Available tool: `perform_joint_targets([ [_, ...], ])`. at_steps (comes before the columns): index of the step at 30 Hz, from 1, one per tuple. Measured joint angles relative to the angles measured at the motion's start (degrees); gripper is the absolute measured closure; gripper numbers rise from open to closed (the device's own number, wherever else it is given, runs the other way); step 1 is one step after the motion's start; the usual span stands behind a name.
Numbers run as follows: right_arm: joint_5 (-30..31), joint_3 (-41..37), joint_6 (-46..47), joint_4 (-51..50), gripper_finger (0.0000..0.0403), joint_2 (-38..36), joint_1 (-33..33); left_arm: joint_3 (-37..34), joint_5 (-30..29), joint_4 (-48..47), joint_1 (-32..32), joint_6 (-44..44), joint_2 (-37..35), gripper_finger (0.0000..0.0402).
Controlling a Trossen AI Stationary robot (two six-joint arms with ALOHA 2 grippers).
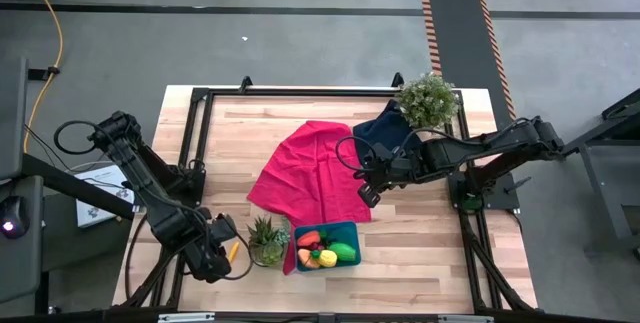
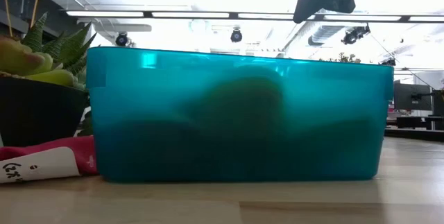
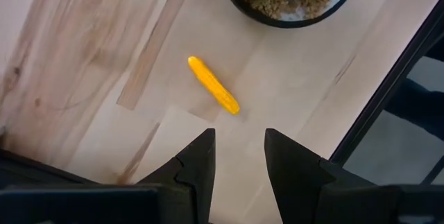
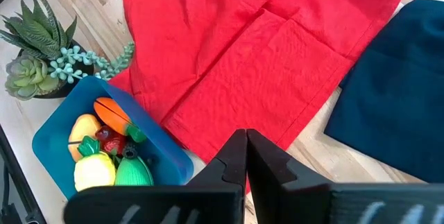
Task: Pick and placing Produce into tupperware
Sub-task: Put the yellow corn into the blue bin
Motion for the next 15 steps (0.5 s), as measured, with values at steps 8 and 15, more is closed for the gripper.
perform_joint_targets([
  [8,0.0,0.0,-0.7,0.0,0.0401,0.0,0.0,0.0,-0.6,0.7,0.0,-1.5,0.0,0.0289],
  [15,0.0,0.0,-0.9,0.0,0.0401,0.0,0.0,0.0,-1.7,1.4,-1.7,-4.3,0.0,0.0289],
])
